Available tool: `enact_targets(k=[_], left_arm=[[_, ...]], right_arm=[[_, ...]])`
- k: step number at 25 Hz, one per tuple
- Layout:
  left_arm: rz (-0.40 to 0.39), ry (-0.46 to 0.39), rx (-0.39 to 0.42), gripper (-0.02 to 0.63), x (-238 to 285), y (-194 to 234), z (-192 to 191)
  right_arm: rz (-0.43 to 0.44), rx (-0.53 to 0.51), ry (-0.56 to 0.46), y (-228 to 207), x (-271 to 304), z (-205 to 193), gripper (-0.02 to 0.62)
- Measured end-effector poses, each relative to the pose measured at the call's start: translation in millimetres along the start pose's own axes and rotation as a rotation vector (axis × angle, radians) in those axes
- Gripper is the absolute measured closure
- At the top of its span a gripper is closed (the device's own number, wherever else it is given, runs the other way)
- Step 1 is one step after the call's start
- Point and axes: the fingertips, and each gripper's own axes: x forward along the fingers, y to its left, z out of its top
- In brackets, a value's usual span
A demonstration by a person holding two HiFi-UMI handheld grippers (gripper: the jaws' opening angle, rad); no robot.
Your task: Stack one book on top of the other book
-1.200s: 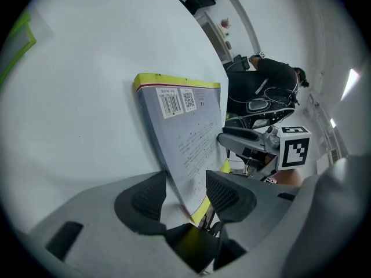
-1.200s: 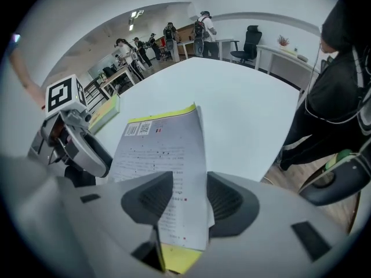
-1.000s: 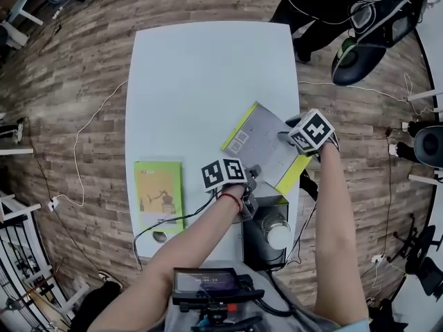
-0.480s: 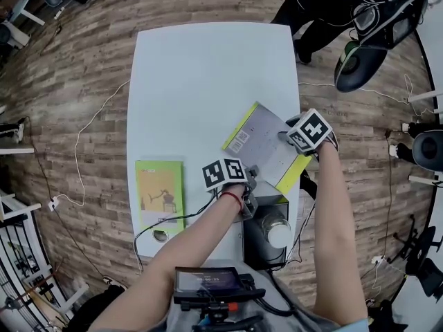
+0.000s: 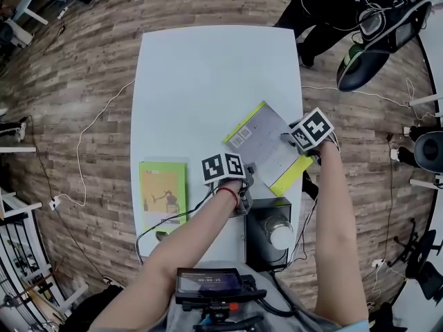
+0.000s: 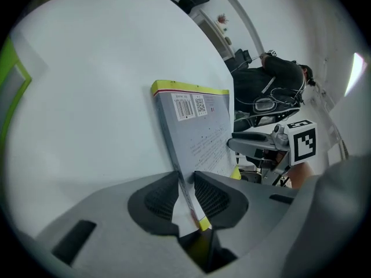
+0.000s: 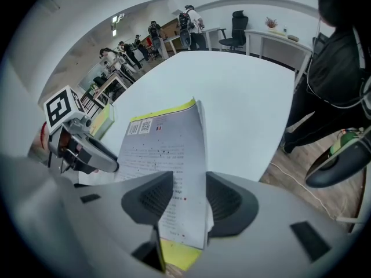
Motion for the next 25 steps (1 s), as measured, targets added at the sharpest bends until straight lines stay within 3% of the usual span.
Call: enact_targets(k=[13, 25], left_arm=[[0.032, -0.007, 0.159, 0.509, -19.1, 14.6, 55.1], [0.054, -0.038, 0.229, 0.509, -37.9, 29.4, 92.1]], right_arm=[[0.003, 0.169, -0.031, 7.8, 5.2, 4.6, 0.417], [0.023, 0.302, 0.004, 28.8, 13.5, 11.8, 0.419]])
